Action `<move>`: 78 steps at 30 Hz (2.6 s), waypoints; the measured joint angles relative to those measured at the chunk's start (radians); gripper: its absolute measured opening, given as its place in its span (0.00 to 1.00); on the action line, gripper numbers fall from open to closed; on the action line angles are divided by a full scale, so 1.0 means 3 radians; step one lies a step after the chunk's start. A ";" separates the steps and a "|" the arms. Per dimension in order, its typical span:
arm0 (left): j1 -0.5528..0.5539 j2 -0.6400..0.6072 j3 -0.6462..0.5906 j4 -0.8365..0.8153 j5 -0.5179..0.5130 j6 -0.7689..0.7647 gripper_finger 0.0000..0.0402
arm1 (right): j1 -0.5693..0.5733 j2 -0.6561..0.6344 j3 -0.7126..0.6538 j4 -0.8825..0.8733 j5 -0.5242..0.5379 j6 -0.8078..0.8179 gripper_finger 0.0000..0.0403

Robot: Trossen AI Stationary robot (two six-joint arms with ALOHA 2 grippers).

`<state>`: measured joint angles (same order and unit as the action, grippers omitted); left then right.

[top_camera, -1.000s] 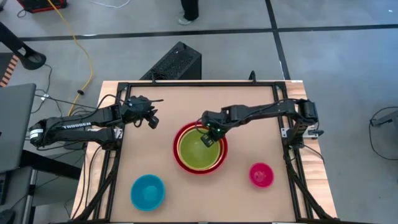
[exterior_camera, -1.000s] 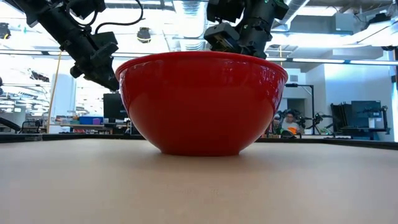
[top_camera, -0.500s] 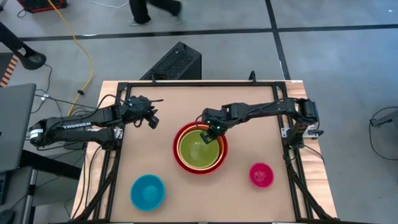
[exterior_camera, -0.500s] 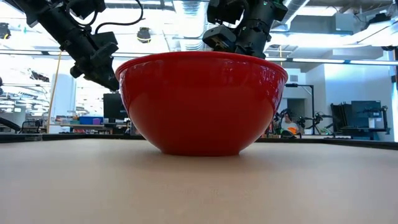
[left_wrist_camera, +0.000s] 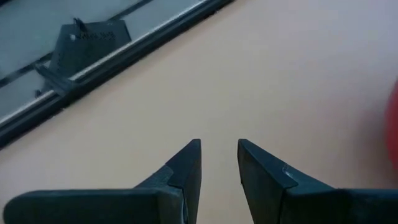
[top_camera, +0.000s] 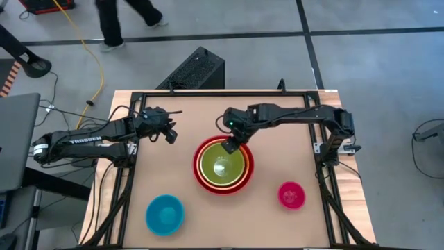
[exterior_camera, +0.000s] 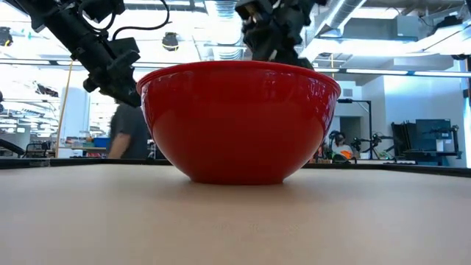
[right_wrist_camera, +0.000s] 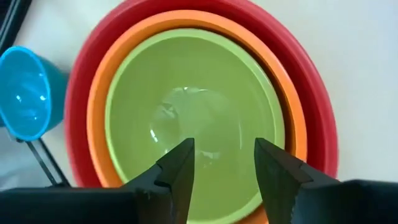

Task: Nest bowls inside each other
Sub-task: Stack the blue bowl on top of the green bowl

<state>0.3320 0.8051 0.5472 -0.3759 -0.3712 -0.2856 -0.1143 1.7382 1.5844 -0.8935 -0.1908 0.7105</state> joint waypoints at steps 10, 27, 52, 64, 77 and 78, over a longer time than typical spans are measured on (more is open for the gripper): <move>-0.0142 0.0000 0.0000 0.0018 0.1827 -0.0298 0.23 | 0.0315 0.0000 0.0569 -0.0694 -0.0080 -0.0022 0.41; -0.2568 0.0190 0.0001 0.0177 0.2056 -0.0603 0.23 | 0.1217 0.0001 0.0593 -0.0308 0.0097 -0.0426 0.41; -0.3088 0.1194 0.0001 0.0237 0.1417 -0.1245 0.18 | 0.1581 0.0001 0.0593 -0.0296 0.0379 -0.0927 0.41; -0.2973 0.1127 0.0450 -0.0120 0.1599 -0.1203 0.01 | 0.1377 0.0001 0.0593 -0.0263 0.0379 -0.1042 0.41; -0.2144 0.1139 0.2309 -0.1788 -0.0261 -0.1011 0.01 | 0.0867 0.0003 0.0593 0.0701 0.0397 -0.0402 0.41; -0.2093 0.1139 0.2365 -0.1833 -0.0333 -0.0989 0.01 | 0.0825 0.0003 0.0593 0.0729 0.0448 -0.0336 0.41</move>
<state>-0.2958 1.1469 1.2568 -0.9257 -0.4711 -0.5824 0.1331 1.7390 1.7622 -0.6746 -0.0565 0.6098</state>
